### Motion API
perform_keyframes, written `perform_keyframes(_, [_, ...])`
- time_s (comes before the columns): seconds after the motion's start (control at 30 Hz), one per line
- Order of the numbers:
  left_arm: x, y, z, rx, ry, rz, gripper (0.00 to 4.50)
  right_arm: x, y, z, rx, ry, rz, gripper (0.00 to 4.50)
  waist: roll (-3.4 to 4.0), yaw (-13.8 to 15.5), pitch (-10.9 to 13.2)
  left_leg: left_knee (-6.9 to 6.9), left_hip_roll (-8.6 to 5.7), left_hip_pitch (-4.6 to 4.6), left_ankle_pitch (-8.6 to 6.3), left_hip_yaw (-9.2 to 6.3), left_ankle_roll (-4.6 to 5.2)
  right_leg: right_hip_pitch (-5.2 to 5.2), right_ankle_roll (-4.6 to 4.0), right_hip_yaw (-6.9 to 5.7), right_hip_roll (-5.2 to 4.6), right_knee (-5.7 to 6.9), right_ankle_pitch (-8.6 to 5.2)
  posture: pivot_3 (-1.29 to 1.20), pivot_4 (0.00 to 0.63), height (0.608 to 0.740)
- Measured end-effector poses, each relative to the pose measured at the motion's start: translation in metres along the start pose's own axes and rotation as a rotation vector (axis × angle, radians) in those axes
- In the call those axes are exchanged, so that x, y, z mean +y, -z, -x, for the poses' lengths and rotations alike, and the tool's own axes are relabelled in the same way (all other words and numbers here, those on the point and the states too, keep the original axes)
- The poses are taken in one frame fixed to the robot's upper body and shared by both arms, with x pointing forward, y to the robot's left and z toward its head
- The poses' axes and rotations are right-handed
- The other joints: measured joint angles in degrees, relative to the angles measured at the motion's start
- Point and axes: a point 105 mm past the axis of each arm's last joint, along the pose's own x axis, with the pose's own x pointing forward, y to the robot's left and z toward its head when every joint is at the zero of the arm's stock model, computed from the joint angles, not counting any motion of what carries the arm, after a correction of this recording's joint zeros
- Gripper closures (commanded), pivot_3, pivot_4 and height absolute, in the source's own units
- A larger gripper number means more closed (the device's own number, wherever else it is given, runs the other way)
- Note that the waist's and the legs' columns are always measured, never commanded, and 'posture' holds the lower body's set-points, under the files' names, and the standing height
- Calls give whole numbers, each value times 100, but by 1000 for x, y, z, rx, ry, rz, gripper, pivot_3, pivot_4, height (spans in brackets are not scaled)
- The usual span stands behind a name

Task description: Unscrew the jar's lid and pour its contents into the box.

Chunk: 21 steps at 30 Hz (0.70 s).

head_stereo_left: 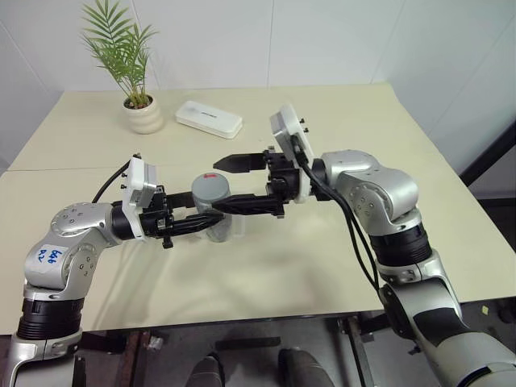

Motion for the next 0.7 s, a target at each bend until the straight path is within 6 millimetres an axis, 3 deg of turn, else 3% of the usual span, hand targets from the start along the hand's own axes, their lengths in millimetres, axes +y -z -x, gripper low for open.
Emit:
perform_keyframes(0.33, [0,0,0,-1,-1,0,2624,3,2,-21,14,-25,6,15,0,1,0,0,0,0,0,0,0,0,0,0,0,1,0,0,150,740])
perform_keyframes(0.7, [0,0,0,-1,-5,1,2624,-11,9,-19,30,27,0,15,0,1,0,-1,0,-1,0,0,0,0,0,0,0,0,0,0,150,740])
